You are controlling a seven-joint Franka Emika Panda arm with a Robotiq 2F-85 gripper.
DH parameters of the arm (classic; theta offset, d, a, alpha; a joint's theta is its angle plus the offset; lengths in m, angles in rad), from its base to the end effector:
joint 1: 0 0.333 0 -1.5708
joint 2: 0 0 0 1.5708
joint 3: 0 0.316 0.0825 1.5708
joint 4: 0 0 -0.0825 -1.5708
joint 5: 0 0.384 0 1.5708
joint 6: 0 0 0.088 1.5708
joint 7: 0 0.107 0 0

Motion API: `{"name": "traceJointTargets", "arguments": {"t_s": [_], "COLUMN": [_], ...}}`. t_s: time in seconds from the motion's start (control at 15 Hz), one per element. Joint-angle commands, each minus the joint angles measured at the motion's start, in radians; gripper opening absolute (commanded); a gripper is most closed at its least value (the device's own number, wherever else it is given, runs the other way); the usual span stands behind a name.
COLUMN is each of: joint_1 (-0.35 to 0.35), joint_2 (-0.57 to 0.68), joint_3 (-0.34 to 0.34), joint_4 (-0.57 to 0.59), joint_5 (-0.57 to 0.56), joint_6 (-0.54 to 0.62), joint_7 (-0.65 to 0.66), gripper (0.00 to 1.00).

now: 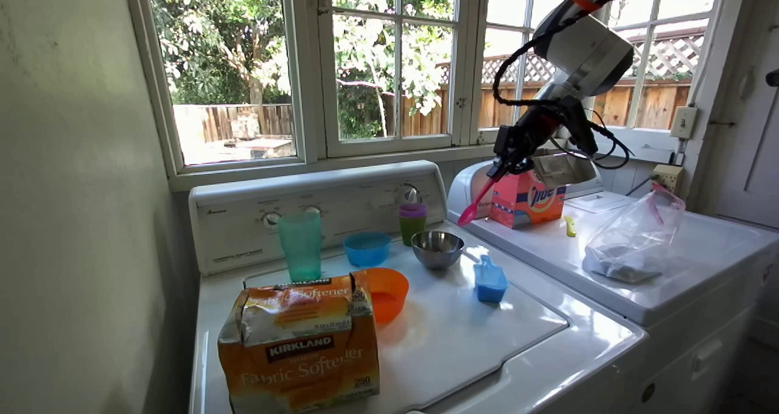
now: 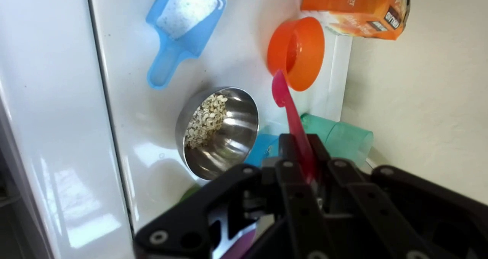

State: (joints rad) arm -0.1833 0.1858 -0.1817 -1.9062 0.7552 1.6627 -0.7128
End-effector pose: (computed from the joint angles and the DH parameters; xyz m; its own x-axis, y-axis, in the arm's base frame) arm 0.5504 -0.1339 0.3974 0.9955 0.0833 0.0458 0.0909 -0.6933 -0.7149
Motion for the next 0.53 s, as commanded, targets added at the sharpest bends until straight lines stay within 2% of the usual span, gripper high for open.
{"name": "traceJointTargets", "arguments": {"t_s": [0.0,0.07,0.13,0.2,0.4,0.47], "joint_1": [-0.003,-0.006,-0.017,-0.018,-0.017,-0.016], "joint_2": [0.038,0.043,0.024,0.028,0.027,0.037], "joint_3": [0.012,0.015,0.020,0.022,0.024,0.030], "joint_4": [0.022,0.019,0.006,0.006,0.007,0.014], "joint_5": [-0.055,-0.038,-0.029,-0.029,-0.029,0.007], "joint_6": [0.076,0.108,0.062,0.071,0.071,0.110], "joint_7": [0.055,0.064,0.030,0.031,0.031,0.005], "gripper": [0.03,0.03,0.03,0.11,0.11,0.03]}}
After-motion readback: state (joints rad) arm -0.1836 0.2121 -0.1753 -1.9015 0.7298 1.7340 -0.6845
